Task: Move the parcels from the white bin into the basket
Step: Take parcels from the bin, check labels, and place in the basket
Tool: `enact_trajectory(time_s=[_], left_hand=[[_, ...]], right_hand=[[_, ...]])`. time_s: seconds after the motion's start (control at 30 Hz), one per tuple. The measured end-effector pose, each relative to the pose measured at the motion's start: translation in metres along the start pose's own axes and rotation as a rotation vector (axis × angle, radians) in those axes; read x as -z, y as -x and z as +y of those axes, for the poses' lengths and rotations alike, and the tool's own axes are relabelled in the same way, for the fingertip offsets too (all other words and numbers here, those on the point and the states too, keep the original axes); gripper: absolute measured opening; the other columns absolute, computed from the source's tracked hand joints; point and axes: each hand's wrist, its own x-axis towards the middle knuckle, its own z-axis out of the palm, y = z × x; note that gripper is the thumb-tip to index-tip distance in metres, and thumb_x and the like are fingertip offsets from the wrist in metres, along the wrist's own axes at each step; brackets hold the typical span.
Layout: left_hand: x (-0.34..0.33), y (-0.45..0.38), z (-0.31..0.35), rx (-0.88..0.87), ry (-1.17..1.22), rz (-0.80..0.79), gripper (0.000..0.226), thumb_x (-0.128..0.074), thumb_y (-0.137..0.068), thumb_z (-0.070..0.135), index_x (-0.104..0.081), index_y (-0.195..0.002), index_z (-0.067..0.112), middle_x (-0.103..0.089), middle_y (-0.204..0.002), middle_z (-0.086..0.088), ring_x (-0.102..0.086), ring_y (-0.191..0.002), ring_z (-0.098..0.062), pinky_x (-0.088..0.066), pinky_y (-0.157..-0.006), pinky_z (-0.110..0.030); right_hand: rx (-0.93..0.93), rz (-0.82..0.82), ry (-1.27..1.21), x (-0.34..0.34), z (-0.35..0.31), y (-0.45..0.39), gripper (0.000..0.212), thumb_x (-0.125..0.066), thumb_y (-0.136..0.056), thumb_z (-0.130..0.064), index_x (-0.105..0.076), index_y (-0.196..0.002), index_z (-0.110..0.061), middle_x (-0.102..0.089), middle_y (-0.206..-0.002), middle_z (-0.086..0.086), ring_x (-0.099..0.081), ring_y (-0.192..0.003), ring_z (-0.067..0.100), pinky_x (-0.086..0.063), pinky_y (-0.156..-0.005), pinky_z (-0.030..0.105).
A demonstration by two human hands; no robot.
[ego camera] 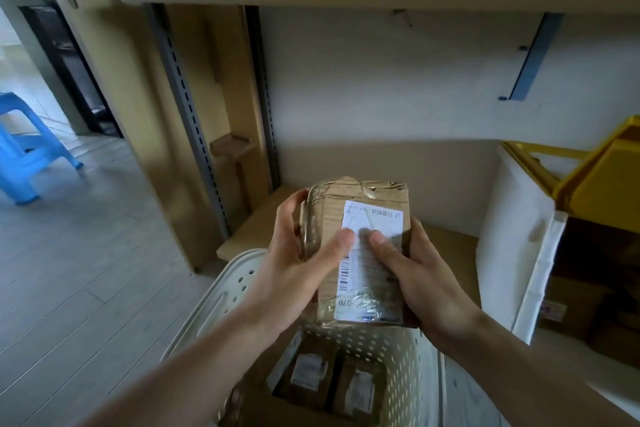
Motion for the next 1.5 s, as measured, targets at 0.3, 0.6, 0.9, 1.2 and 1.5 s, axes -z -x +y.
enact_trajectory(time_s=[0.3,0.6,0.9,1.2,1.5], left_hand=[[0.000,-0.008,0.001,0.065,0.367,0.123,0.065,-0.063,-0.092,0.018,-0.037,-0.146,0.043,-0.074,-0.119,-0.004,-0.071,-0.114,-0.026,-0.050,-0.104,-0.058],[-0.016,-0.011,0.005,0.033,0.446,0.269,0.068,-0.063,-0.091,0.017,-0.039,-0.142,0.055,-0.072,-0.122,0.009,-0.071,-0.112,-0.018,-0.056,-0.094,-0.055],[-0.011,-0.012,0.006,0.115,0.476,0.326,0.045,-0.074,-0.071,0.027,-0.046,-0.107,0.024,-0.074,-0.104,-0.005,-0.073,-0.099,-0.022,-0.058,-0.088,-0.051],[-0.010,-0.006,0.001,0.133,0.139,0.119,0.087,-0.068,-0.059,0.077,-0.040,-0.137,0.050,-0.072,-0.117,0.018,-0.069,-0.110,-0.008,-0.046,-0.107,-0.055],[-0.010,-0.004,0.000,0.175,0.247,0.164,0.052,-0.071,-0.075,0.052,-0.055,-0.121,0.033,-0.076,-0.113,0.007,-0.073,-0.106,-0.016,-0.053,-0.099,-0.056]], right_hand=[[0.010,-0.020,-0.055,0.020,-0.010,0.000,0.064,-0.068,-0.082,-0.046,-0.052,-0.144,-0.036,-0.074,-0.125,0.000,-0.073,-0.112,0.024,-0.054,-0.102,0.052],[-0.050,0.019,-0.178,0.018,-0.011,0.003,0.065,-0.077,-0.080,-0.044,-0.057,-0.136,-0.021,-0.076,-0.108,0.004,-0.074,-0.095,0.022,-0.053,-0.104,0.056],[-0.074,0.078,-0.175,0.020,-0.009,0.009,0.091,-0.095,-0.060,-0.028,-0.047,-0.137,-0.017,-0.077,-0.114,0.013,-0.077,-0.101,0.033,-0.060,-0.087,0.053],[-0.015,0.196,-0.216,0.035,-0.020,0.012,0.062,-0.078,-0.064,-0.034,-0.065,-0.121,-0.013,-0.077,-0.108,0.013,-0.074,-0.104,0.035,-0.059,-0.092,0.060],[0.056,0.252,-0.233,0.042,-0.017,0.008,0.057,-0.072,-0.079,-0.046,-0.068,-0.126,-0.015,-0.072,-0.123,0.014,-0.068,-0.116,0.033,-0.059,-0.090,0.044]])
